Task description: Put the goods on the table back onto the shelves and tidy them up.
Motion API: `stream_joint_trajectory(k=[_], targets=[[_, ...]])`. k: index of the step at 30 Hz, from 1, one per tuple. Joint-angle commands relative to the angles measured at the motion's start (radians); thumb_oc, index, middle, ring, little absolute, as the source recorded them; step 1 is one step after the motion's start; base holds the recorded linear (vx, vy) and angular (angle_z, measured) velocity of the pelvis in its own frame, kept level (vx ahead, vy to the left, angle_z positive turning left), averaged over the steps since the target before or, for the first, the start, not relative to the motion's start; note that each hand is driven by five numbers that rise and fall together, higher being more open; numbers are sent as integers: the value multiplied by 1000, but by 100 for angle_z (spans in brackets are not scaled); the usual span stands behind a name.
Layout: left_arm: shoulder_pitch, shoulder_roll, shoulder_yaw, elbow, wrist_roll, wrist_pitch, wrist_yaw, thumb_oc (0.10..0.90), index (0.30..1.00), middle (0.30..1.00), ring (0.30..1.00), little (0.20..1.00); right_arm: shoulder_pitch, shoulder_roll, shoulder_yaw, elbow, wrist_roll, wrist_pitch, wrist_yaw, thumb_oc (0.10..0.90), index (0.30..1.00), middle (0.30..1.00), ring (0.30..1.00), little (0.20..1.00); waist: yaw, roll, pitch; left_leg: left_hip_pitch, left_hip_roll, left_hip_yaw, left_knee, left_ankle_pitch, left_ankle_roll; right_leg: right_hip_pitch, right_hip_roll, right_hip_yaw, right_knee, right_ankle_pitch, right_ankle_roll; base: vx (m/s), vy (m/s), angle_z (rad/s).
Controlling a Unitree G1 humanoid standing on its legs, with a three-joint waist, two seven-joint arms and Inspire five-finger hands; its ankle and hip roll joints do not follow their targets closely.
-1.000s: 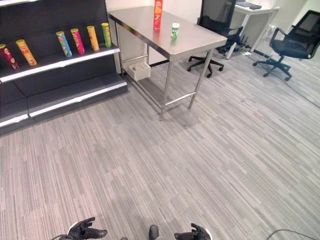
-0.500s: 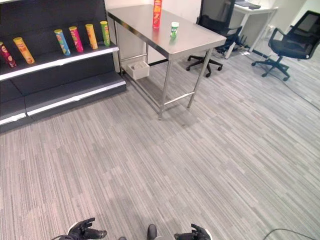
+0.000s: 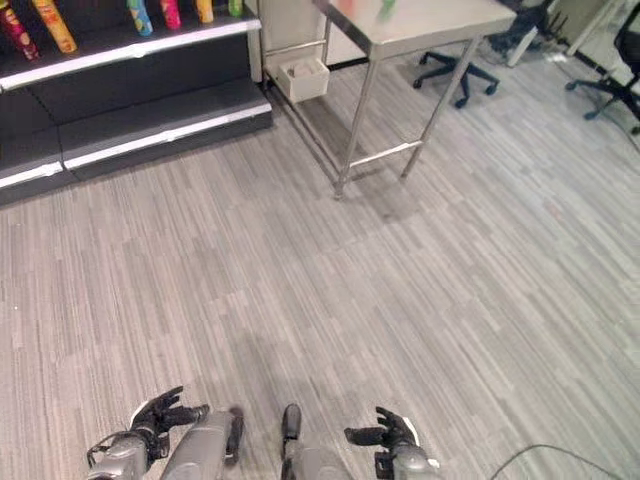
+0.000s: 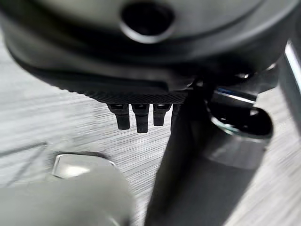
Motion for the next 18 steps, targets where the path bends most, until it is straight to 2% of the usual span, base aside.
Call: stream_joint_trajectory(k=[1, 2, 3, 5, 7, 8, 9, 10, 12, 13, 14, 15, 17, 18], targets=[[69, 26, -15, 4, 34, 13, 16, 800, 900, 900, 900, 900, 50, -57, 11, -63, 13, -29, -16, 800, 900, 900, 900, 900, 25, -19, -40, -124, -23, 51, -156, 180, 26, 253, -62, 46, -238, -31, 105, 666, 143, -6], [67, 26, -11, 15, 34, 14, 14, 800, 900, 900, 900, 900, 46, -56, 9, -58, 14, -31, -16, 800, 900, 900, 900, 900, 33, -17, -47, -125, -27, 59, -196, 193, 16, 282, -63, 65, -238, -47, 106, 458, 113, 25], [72, 28, -4, 31, 36, 15, 14, 800, 900, 900, 900, 900, 43, -50, 9, -55, 11, -31, -11, 800, 900, 900, 900, 900, 36, -14, -63, -105, -27, 66, -215, 190, 21, 293, -63, 77, -238, -56, 111, 493, 149, -39], [90, 29, 8, 33, 46, 10, 15, 800, 900, 900, 900, 900, 56, -43, 6, -63, -3, -31, -6, 800, 900, 900, 900, 900, 44, -7, -90, -80, -38, 50, -200, 239, 30, 318, -80, 104, -230, -69, 122, 501, 214, -86], [99, 41, 18, 33, 53, 9, 14, 800, 900, 900, 900, 900, 60, -31, 12, -66, -23, -25, 5, 800, 900, 900, 900, 900, 52, -22, -117, -52, -54, 41, -185, 237, 43, 317, -116, 125, -185, -66, 146, 589, 269, -110], [107, 53, 21, 30, 64, 9, 7, 800, 900, 900, 900, 900, 60, -22, 21, -72, -38, -22, 23, 800, 900, 900, 900, 900, 59, -47, -134, -26, -82, 50, -154, 192, 75, 297, -167, 154, -101, -10, 186, 584, 269, -145], [109, 57, 24, 26, 62, 11, 5, 800, 900, 900, 900, 900, 61, -22, 22, -78, -43, -21, 26, 800, 900, 900, 900, 900, 63, -46, -139, -20, -85, 52, -144, 178, 83, 274, -175, 160, -56, 18, 197, 590, 311, -171], [105, 70, 23, 12, 69, 11, 3, 800, 900, 900, 900, 900, 54, -25, 18, -92, -44, -22, 34, 800, 900, 900, 900, 900, 58, -53, -127, 10, -117, 60, -118, 123, 118, 183, -202, 180, 146, 168, 243, 321, 237, -94], [95, 77, 24, -11, 56, 12, 7, 800, 900, 900, 900, 900, 41, -28, 6, -113, -32, -25, 26, 800, 900, 900, 900, 900, 42, -33, -105, 54, -124, 56, -115, 93, 146, 81, -213, 168, 342, 294, 240, 264, 249, -25], [89, 83, 20, -20, 53, 11, 10, 800, 900, 900, 900, 900, 39, -28, 1, -120, -28, -27, 21, 800, 900, 900, 900, 900, 32, -13, -96, 92, -122, 50, -130, 79, 158, 37, -211, 153, 415, 323, 221, 226, 242, 15], [89, 85, 19, -29, 52, 11, 11, 800, 900, 900, 900, 900, 39, -28, -4, -125, -28, -29, 17, 800, 900, 900, 900, 900, 26, 4, -87, 129, -118, 47, -152, 69, 167, -10, -220, 127, 473, 323, 215, 261, 264, 18], [85, 85, 15, -38, 50, 10, 10, 800, 900, 900, 900, 900, 38, -27, -4, -124, -33, -31, 13, 800, 900, 900, 900, 900, 21, 28, -81, 163, -105, 47, -170, 53, 171, -67, -236, 80, 504, 295, 204, 301, 205, 8], [72, 83, 11, -49, 42, 5, 11, 800, 900, 900, 900, 900, 36, -31, -2, -121, -32, -29, 12, 800, 900, 900, 900, 900, -4, 31, -67, 226, -110, 37, -192, 23, 161, -120, -252, -24, 381, 167, 177, 407, 74, -7], [63, 82, 2, -52, 39, -1, 12, 800, 900, 900, 900, 900, 29, -35, 0, -107, -29, -26, 12, 800, 900, 900, 900, 900, -26, 36, -53, 264, -109, 24, -196, 2, 153, -164, -217, -70, 224, 135, 179, 494, -38, 2]])
